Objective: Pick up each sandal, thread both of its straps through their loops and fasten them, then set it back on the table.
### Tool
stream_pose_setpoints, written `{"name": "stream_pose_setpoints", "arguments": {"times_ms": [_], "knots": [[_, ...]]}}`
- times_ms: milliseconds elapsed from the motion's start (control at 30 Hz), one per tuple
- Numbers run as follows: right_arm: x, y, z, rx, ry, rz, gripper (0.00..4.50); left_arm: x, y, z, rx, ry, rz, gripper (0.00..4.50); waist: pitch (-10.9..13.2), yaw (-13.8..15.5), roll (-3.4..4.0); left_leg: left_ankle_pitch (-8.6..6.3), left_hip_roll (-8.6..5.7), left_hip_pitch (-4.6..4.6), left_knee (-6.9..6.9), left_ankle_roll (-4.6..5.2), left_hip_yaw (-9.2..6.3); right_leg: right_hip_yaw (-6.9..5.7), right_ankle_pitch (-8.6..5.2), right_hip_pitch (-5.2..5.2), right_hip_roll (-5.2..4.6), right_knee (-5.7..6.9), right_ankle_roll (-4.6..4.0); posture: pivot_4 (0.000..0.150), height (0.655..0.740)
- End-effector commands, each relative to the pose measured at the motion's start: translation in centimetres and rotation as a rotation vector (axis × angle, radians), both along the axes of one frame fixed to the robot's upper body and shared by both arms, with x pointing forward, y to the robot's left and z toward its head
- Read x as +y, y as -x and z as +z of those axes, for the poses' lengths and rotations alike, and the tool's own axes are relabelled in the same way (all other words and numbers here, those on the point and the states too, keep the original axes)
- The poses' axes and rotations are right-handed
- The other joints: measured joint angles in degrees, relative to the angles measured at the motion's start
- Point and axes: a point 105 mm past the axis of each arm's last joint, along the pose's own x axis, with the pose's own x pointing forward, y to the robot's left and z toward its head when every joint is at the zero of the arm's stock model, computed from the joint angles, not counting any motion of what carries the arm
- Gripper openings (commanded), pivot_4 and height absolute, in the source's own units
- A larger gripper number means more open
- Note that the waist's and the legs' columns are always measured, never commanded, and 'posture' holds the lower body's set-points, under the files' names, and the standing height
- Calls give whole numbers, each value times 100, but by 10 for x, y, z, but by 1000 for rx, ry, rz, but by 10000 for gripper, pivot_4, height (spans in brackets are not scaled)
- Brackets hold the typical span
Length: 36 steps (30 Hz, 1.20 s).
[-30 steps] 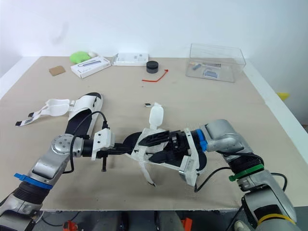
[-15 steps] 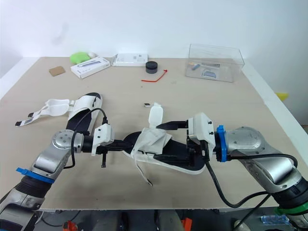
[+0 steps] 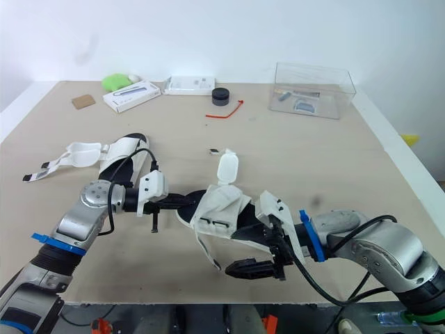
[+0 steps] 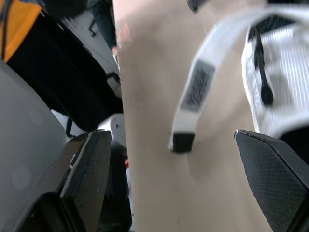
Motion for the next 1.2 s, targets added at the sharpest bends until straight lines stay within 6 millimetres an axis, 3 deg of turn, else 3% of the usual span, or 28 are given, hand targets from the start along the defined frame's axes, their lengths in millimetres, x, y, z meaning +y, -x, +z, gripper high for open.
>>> {"name": "stream_pose_setpoints", "arguments": {"times_ms": [33, 233, 633, 833, 967, 1200], "knots": [[0, -6, -7, -25, 16, -13, 43820, 3, 2, 3, -17, -14, -1, 0, 0, -1, 0, 0, 0, 0, 0, 0, 0, 0, 0, 0, 0, 0, 0, 1500, 7400], [3, -28, -10, -133, 17, -41, 43820, 5, 3, 2, -10, -25, -5, 0, -1, -6, -1, 1, 2, 5, 3, 0, -1, 0, 3, 2, 8, 2, 2, 1500, 7400], [13, -43, -2, -180, 14, -14, 43820, 12, -4, -4, -21, -63, 55, 0, -1, -4, -1, 1, 1, 1, 7, 1, 0, 0, 7, 0, 9, 2, -1, 1500, 7400], [21, -11, 8, 5, 27, 87, 43820, 13, -5, -11, -9, -84, 85, 0, -1, -5, 0, 1, 2, 1, 7, 2, -3, 0, 7, 0, 7, 3, -1, 1500, 7400], [33, -14, 22, 38, -11, 44, 43820, 13, -5, -11, -8, -85, 89, 0, -1, -6, -2, 2, 4, 4, 8, 1, -6, -1, 12, 3, 8, 3, -6, 1500, 7400], [47, -21, 15, 39, 66, -18, 43820, 11, -7, -11, -6, -74, 98, 0, -2, -5, -1, 6, 4, 2, 8, 5, -13, -6, 17, 3, 10, 3, -12, 1500, 7400]]}}
